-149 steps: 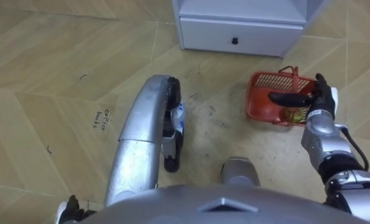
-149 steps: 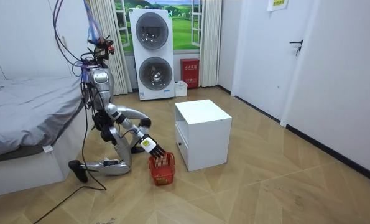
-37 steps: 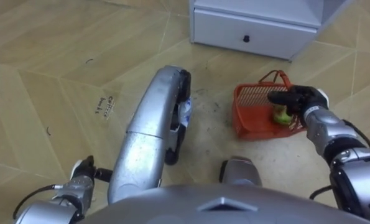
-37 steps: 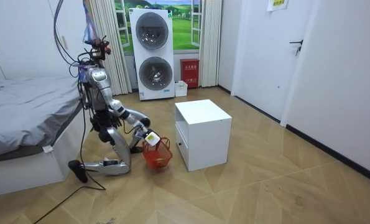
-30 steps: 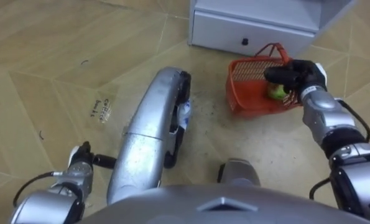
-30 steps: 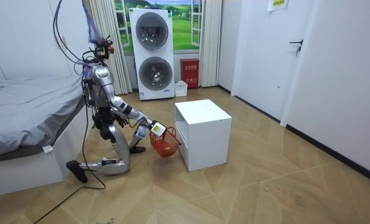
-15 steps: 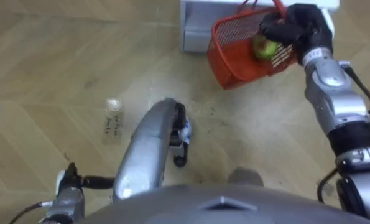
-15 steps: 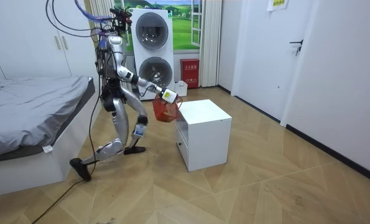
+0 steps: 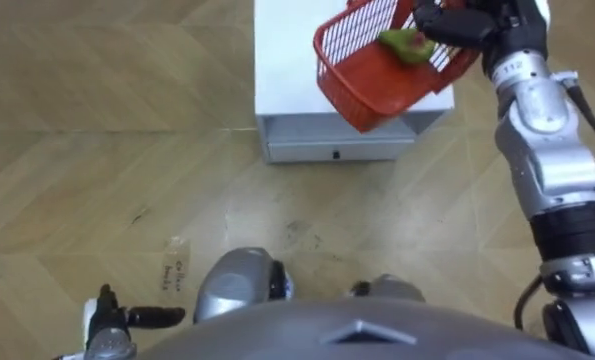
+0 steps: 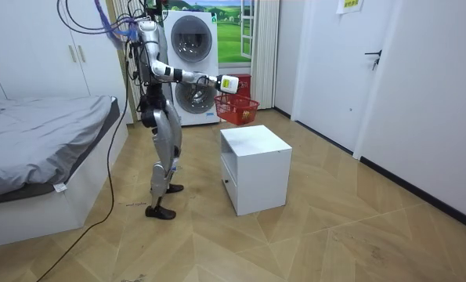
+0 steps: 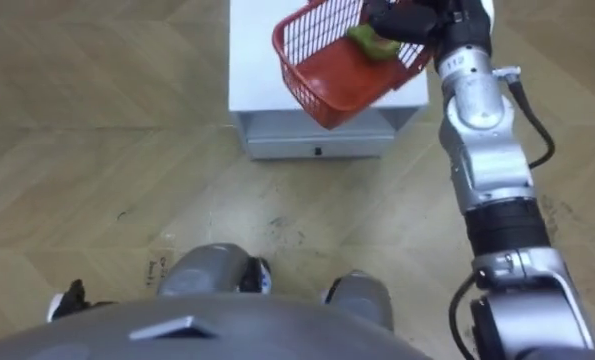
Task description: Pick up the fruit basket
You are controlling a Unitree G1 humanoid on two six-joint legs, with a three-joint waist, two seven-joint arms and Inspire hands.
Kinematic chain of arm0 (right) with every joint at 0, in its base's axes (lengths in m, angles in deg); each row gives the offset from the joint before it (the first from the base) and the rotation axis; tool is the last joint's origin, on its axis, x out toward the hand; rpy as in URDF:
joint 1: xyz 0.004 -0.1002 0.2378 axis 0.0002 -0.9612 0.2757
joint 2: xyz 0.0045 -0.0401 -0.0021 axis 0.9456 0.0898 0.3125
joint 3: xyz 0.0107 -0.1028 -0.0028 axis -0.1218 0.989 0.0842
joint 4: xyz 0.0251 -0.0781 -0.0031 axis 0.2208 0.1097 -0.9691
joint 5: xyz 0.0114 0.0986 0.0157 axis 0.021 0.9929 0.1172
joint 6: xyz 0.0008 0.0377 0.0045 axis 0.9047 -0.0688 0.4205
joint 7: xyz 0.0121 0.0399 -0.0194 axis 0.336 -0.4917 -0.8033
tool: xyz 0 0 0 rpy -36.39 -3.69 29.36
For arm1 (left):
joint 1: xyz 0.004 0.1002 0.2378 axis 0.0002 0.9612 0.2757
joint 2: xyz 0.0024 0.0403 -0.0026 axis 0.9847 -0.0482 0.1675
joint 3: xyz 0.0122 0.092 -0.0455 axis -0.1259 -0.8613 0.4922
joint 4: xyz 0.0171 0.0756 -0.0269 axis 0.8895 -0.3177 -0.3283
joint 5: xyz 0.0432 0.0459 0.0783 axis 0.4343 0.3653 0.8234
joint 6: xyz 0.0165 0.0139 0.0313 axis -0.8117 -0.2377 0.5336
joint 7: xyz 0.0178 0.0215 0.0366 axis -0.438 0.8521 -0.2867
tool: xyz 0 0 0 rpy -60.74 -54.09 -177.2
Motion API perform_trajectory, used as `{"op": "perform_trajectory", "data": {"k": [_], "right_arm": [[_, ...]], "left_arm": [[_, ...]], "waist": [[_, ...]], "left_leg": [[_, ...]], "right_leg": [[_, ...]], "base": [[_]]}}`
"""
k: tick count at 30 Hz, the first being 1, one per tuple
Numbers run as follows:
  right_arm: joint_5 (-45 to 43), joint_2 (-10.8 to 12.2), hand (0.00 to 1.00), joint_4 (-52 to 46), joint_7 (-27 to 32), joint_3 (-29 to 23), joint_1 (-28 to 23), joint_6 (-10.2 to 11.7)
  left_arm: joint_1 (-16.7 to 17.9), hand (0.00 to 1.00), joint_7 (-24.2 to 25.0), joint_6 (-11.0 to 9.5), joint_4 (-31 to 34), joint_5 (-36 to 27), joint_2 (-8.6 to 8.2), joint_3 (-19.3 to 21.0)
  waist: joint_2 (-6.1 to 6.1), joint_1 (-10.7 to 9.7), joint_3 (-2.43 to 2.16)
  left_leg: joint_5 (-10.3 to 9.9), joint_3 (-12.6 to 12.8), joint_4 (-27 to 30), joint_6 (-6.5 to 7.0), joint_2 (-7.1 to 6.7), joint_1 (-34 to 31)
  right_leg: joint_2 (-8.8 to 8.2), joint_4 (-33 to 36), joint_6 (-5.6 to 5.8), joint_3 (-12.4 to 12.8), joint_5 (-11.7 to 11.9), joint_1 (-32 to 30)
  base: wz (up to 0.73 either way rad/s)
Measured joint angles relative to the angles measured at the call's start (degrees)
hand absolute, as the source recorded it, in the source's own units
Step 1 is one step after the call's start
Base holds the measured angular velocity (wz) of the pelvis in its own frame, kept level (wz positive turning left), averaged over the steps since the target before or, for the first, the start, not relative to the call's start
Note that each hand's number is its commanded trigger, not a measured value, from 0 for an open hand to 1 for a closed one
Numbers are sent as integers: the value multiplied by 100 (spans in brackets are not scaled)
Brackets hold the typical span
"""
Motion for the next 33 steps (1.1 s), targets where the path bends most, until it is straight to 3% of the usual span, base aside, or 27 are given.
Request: {"op": "perform_trajectory", "data": {"k": [6, 11, 12, 13, 14, 15, 17, 18, 19, 20, 22, 26, 30, 32, 33], "right_arm": [[-67, -18, 100, -380, -14, 7, -70, 59], [-72, -18, 100, -972, -88, 72, -124, 66], [-66, -14, 100, -1013, -88, 122, -126, 83], [-69, -75, 100, -1030, -94, 126, -128, 150], [-76, -90, 100, -1013, -86, 99, -135, 191], [-118, -97, 100, -996, -104, 136, -160, 162], [-206, -92, 100, -997, -231, 194, -186, 162], [-290, -90, 100, -997, -264, 196, -211, 170], [-329, -87, 100, -1002, -275, 207, -209, 172], [-325, -87, 100, -1001, -275, 208, -216, 172], [-281, -99, 100, -983, -269, 185, -224, 172], [-89, -87, 100, -776, -345, 225, -384, 166], [-67, 40, 100, -689, -438, 225, -659, 147], [-67, 36, 100, -613, -467, 222, -706, 140], [-85, 50, 100, -597, -467, 219, -728, 135]], "left_arm": [[141, 0, 164, 218, 67, 442, -14, 128], [150, 0, 500, 342, 70, 921, -20, 134], [156, 0, 569, 351, 71, 948, -13, 145], [119, 0, 654, 366, 77, 1052, -72, 168], [68, 0, 699, 368, 99, 1061, -88, 161], [67, 0, 706, 389, 98, 1064, -95, 175], [75, 0, 720, 426, 96, 1083, -102, 222], [88, 0, 765, 483, 85, 1114, -103, 274], [114, 0, 806, 525, 87, 1115, -101, 355], [128, 0, 824, 538, 85, 1112, -101, 387], [138, 0, 928, 561, 109, 1113, -126, 458], [164, 0, 929, 562, 138, 1109, -120, 567], [157, 0, 933, 564, 59, 1101, -138, 552], [155, 0, 933, 545, 23, 1092, -147, 552], [151, 0, 931, 539, 11, 1031, -137, 553]], "waist": [[-111, 7, -3], [-165, -39, 17], [-299, -81, 108], [-279, -151, 65], [-244, -160, 58], [-320, -40, -9], [-371, 139, 15], [-331, 226, 40], [-350, 253, 29], [-353, 243, 26], [-250, 207, 76], [-204, 233, 78], [-164, 187, 84], [-113, 171, 96], [-93, 126, 114]], "left_leg": [[217, -166, -609, -233, 18, 431], [247, -459, -412, -287, 25, 471], [177, -481, 45, -324, -23, 189], [293, -629, -332, -323, -93, -96], [520, -630, -433, -190, -90, -216], [619, -538, -454, -179, -95, -175], [619, -593, -453, -175, -106, -93], [619, -756, -456, -176, -111, -38], [616, -922, -467, -180, -133, -17], [615, -948, -490, -181, -155, -3], [616, -895, -585, -182, -185, 72], [620, -838, -692, -188, -206, 215], [562, -812, -656, -94, -270, 279], [501, -799, -654, 10, -363, 334], [438, -811, -546, 119, -440, 371]], "right_leg": [[205, -438, -116, 0, 73, 396], [284, -796, -214, 50, 133, 764], [213, -897, -229, 305, 147, 928], [217, -896, -220, 544, 141, 936], [225, -877, -196, 570, 122, 912], [179, -882, -115, 448, 134, 849], [183, -897, -74, 69, 160, 841], [198, -902, -93, -194, 195, 872], [199, -962, -111, -380, 249, 934], [193, -993, -113, -433, 259, 984], [163, -990, -55, -442, 221, 1033], [145, -927, -54, -458, 219, 1070], [-70, 63, 6, -432, 91, 758], [-300, 1060, 13, -328, 82, 395], [-510, 1809, -16, -227, 144, 126]], "base": [[-1], [11], [52], [62], [42], [7], [-16], [-19], [-11], [10], [9], [-10], [3], [15], [29]]}}
